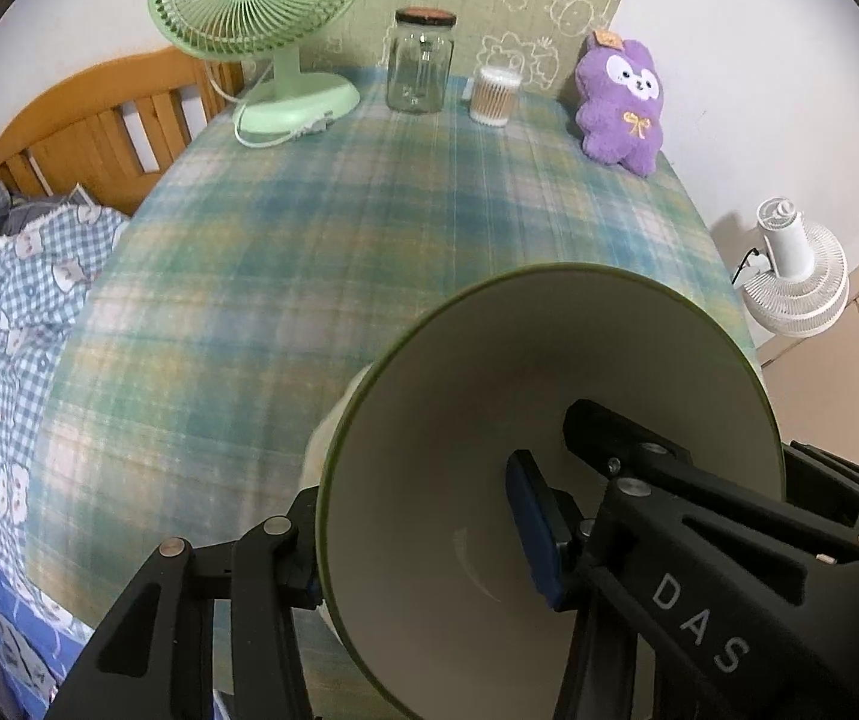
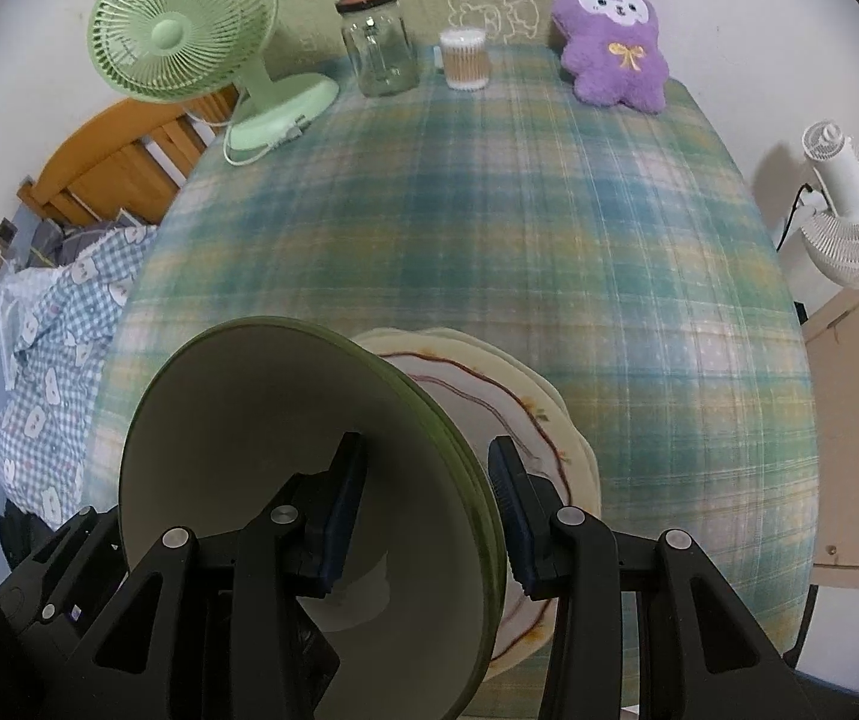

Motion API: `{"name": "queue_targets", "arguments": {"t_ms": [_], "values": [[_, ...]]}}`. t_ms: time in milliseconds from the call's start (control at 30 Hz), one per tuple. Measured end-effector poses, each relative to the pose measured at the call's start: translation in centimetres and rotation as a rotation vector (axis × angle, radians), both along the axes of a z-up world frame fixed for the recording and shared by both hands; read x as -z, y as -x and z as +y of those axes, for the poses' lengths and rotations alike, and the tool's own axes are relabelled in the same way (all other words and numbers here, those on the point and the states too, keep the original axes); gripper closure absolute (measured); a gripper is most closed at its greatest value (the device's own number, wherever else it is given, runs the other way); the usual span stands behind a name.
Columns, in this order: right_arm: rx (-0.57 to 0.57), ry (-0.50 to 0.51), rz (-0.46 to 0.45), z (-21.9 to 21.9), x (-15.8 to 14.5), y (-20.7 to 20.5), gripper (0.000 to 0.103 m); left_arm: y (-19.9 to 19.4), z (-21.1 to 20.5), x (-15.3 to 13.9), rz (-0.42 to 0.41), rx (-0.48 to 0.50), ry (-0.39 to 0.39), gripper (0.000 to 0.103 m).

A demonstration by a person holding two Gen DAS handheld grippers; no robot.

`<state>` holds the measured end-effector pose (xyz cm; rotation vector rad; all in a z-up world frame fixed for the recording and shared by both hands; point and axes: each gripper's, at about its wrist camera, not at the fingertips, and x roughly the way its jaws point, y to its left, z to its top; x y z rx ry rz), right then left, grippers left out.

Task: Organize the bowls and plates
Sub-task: 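Lower the grey-green bowl onto the red-rimmed plate stack with both tools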

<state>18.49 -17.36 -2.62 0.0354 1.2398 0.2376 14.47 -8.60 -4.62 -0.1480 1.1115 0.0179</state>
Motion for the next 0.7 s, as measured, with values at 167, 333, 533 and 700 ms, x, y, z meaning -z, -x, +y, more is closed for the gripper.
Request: {"name": "queue_targets", "arguments": {"t_ms": [167, 333, 533, 700], "values": [[-0.020, 0.000, 0.037, -0.6, 1.2, -0.2, 0.058, -0.1, -0.8, 1.1, 0.038, -0.025, 0.007, 0.053], [-0.029, -0.007, 0.045, -0.9, 2.0, -0.7, 0.058, -0.2, -1.3, 1.8, 0.046, -0.037, -0.012, 0.054], [-0.046, -0.002, 0.039, -0.6, 2.1, -0.9, 0.056, -0.6, -1.5, 2.1, 0.046, -0.043, -0.027, 0.054], [-0.069, -0.025, 0.044, -0.8, 2.4, -1.0, 0.055, -0.5, -1.7, 2.3, 0.047, -0.037, -0.028, 0.042]]}}
